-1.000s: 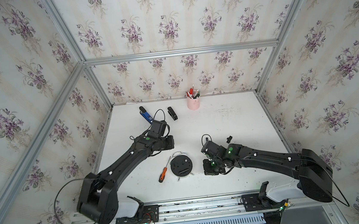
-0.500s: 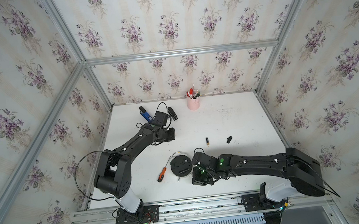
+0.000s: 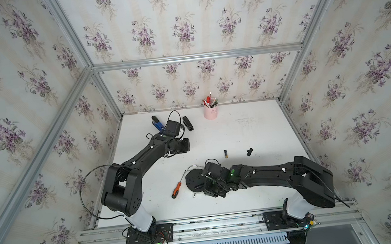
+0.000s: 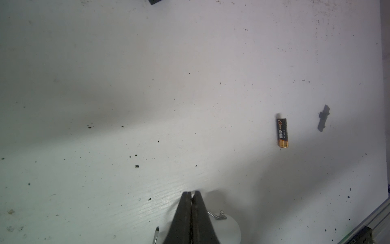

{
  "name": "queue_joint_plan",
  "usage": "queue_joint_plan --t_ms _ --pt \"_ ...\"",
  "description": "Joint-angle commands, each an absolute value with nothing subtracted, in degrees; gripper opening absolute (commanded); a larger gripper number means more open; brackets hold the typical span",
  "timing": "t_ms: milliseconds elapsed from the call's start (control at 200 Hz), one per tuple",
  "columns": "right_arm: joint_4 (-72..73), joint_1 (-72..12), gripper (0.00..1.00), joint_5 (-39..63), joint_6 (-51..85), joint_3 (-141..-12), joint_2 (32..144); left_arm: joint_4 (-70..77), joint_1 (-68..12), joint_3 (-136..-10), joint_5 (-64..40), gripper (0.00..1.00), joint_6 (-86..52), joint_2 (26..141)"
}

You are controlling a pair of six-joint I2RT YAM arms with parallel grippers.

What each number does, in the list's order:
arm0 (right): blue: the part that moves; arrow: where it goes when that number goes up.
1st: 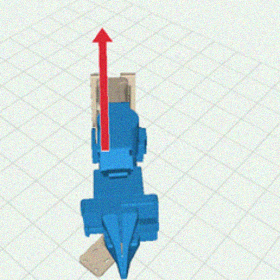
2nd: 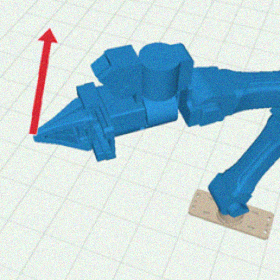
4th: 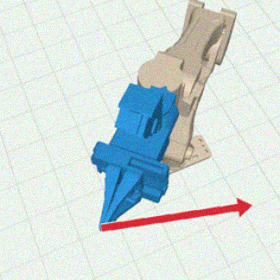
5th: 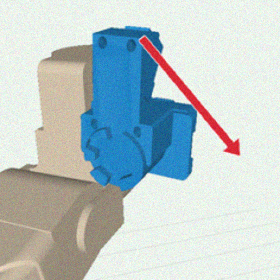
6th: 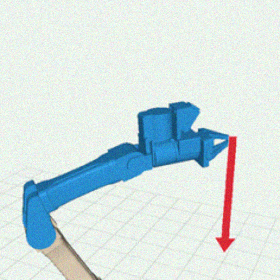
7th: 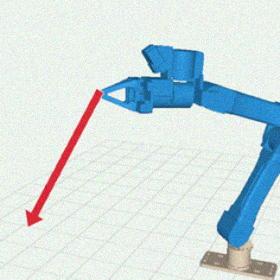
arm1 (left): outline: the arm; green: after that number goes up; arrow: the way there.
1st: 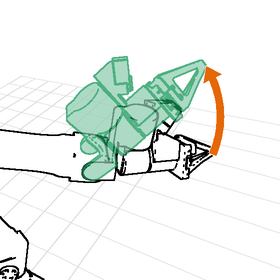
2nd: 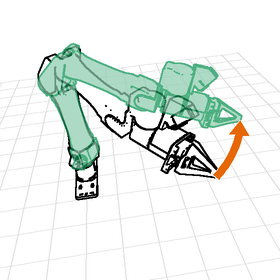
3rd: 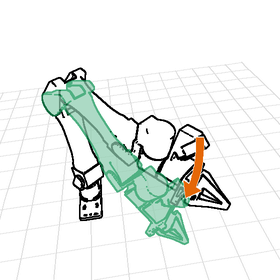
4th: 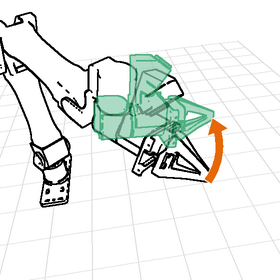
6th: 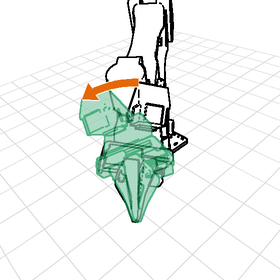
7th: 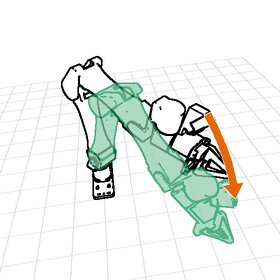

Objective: Remove the battery from the alarm
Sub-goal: Adjust the alarm at the center of the board.

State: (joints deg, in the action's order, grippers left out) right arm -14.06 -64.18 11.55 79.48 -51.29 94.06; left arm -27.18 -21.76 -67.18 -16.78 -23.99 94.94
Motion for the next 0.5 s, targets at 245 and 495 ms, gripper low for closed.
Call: queue_joint_plan --t_ms 245,495 --pt "-16.44 -60.15 0.00 9.89 75.91 -52.38 96.97 -25.23 -21.62 -64.15 -18.91 0.09 -22.96 93.29" --pt "-20.88 -55.01 0.00 6.78 69.88 -55.51 97.69 -24.20 -21.79 -61.72 -20.21 0.09 -23.38 93.27"
